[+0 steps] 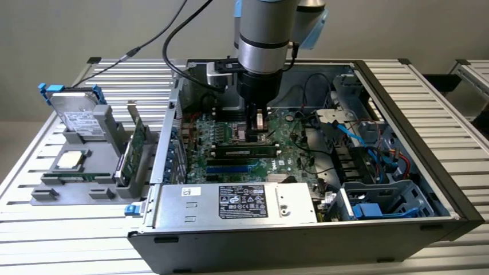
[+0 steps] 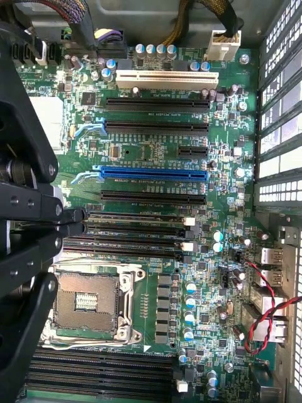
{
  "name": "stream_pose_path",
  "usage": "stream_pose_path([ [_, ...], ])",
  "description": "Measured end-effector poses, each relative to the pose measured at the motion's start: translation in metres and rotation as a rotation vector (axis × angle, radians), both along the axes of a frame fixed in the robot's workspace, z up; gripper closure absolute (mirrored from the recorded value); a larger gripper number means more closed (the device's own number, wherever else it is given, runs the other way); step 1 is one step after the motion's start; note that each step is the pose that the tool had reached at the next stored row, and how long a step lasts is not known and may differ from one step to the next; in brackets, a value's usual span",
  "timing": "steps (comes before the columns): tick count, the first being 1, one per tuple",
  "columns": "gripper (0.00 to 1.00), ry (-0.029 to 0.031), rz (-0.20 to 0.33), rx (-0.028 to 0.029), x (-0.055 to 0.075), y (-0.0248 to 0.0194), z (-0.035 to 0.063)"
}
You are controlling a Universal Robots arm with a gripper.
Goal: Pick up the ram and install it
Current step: 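Press down the ram until it locks into place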
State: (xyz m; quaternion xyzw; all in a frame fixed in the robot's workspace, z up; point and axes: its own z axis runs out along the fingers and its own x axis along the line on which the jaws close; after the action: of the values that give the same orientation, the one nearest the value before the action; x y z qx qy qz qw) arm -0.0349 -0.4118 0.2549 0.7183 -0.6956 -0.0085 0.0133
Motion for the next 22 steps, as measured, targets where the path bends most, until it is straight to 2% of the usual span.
stream_pose_path([
  [1, 0.90, 0.0001, 0.000, -0.0001, 0.000, 0.0000, 0.0000],
  [3, 0.90, 0.0000, 0.000, 0.0001, 0.003, 0.0000, -0.0003],
  [11, 0.90, 0.0001, 0.000, -0.0002, 0.030, 0.0015, -0.0035],
  [14, 0.90, 0.0000, 0.000, -0.0002, 0.030, 0.0014, -0.0041],
  [22, 0.90, 0.0001, 0.000, -0.0100, 0.029, 0.0013, -0.0090],
])
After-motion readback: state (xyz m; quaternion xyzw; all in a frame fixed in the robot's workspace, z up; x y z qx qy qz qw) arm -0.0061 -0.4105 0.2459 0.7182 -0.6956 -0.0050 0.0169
